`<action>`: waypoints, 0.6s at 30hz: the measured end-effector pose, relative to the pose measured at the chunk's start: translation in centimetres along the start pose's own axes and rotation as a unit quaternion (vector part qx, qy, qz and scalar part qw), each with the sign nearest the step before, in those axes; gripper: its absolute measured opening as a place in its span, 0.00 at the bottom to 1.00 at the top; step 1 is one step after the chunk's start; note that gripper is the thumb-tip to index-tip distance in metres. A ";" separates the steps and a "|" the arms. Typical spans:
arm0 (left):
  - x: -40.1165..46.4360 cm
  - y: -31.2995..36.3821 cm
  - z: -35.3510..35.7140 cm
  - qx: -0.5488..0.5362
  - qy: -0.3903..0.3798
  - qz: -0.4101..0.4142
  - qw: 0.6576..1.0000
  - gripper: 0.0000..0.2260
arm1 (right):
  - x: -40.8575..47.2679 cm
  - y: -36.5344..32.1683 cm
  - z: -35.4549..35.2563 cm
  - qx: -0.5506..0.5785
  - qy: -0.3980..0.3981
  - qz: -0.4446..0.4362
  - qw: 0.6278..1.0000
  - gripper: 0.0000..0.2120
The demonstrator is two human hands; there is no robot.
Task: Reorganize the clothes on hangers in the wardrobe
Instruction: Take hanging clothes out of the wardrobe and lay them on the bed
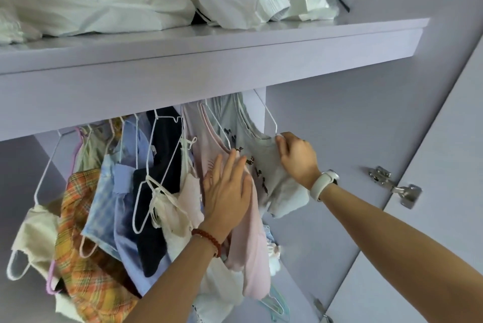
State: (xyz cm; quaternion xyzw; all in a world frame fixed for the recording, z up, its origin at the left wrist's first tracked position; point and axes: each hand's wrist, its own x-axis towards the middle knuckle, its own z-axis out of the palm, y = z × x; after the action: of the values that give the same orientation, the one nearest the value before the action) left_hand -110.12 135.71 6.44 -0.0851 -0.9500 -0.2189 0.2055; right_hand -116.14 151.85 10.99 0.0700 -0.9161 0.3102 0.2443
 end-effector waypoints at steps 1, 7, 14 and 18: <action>0.0 0.3 -0.2 -0.003 0.014 -0.006 1.000 0.20 | -1.0 0.5 -0.3 0.008 0.009 0.009 1.000 0.14; -0.8 4.3 0.1 -0.126 0.141 0.147 0.971 0.15 | -10.7 5.7 -2.5 0.024 0.051 0.093 0.994 0.10; -4.5 11.2 7.0 -0.185 -0.036 0.161 0.969 0.27 | -24.7 11.6 -9.8 -0.090 0.017 0.125 0.988 0.08; -8.0 17.0 12.0 -0.179 -0.133 0.227 0.948 0.19 | -32.8 14.4 -15.5 -0.180 -0.008 0.133 0.975 0.10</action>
State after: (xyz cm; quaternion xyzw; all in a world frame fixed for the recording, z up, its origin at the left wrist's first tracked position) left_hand -102.92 155.71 -0.35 -0.3621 -0.8697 -0.3193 0.1026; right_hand -85.36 171.94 -2.18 -0.0956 -0.9597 0.1699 0.2024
